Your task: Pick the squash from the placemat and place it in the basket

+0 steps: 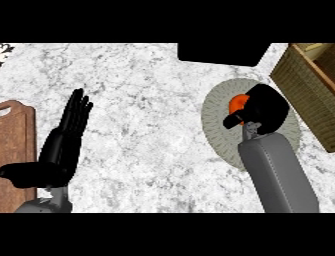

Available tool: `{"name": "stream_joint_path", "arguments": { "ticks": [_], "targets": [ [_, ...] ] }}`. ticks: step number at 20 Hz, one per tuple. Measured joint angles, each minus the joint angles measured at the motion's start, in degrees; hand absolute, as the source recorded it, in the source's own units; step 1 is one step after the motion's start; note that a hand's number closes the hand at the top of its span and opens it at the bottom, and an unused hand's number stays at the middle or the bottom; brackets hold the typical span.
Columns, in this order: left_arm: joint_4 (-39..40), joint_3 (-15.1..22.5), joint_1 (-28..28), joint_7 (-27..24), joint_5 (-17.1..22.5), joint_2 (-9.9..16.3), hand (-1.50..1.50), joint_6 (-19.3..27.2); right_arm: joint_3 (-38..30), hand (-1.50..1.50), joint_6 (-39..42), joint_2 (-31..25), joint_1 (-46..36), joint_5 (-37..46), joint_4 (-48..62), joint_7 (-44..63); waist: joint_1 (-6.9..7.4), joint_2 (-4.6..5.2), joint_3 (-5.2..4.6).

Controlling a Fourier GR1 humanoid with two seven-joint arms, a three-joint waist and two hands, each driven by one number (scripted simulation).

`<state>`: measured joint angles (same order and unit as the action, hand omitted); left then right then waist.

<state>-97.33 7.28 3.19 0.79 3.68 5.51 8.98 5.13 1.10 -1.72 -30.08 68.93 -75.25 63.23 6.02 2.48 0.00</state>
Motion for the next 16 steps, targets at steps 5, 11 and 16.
{"name": "stream_joint_path", "arguments": {
  "ticks": [5,11,16],
  "targets": [
    [1.1,0.8,1.5,0.3,-0.3,-0.4,0.00,-0.3,-6.8,1.50,-4.8,-0.4,-12.7,4.2,5.9,-0.2,0.91,0.08,0.00],
    [1.5,0.4,2.1,0.9,-0.2,-0.2,0.00,-0.4,-11.4,1.50,-10.5,-0.7,-26.5,11.3,12.4,0.1,1.23,-0.36,-0.09],
    [1.8,0.4,2.1,1.1,-0.4,-0.3,0.00,-0.3,-14.9,1.50,-14.1,0.3,-36.3,16.0,19.1,1.1,0.74,-0.68,-0.14]
  ]
}}
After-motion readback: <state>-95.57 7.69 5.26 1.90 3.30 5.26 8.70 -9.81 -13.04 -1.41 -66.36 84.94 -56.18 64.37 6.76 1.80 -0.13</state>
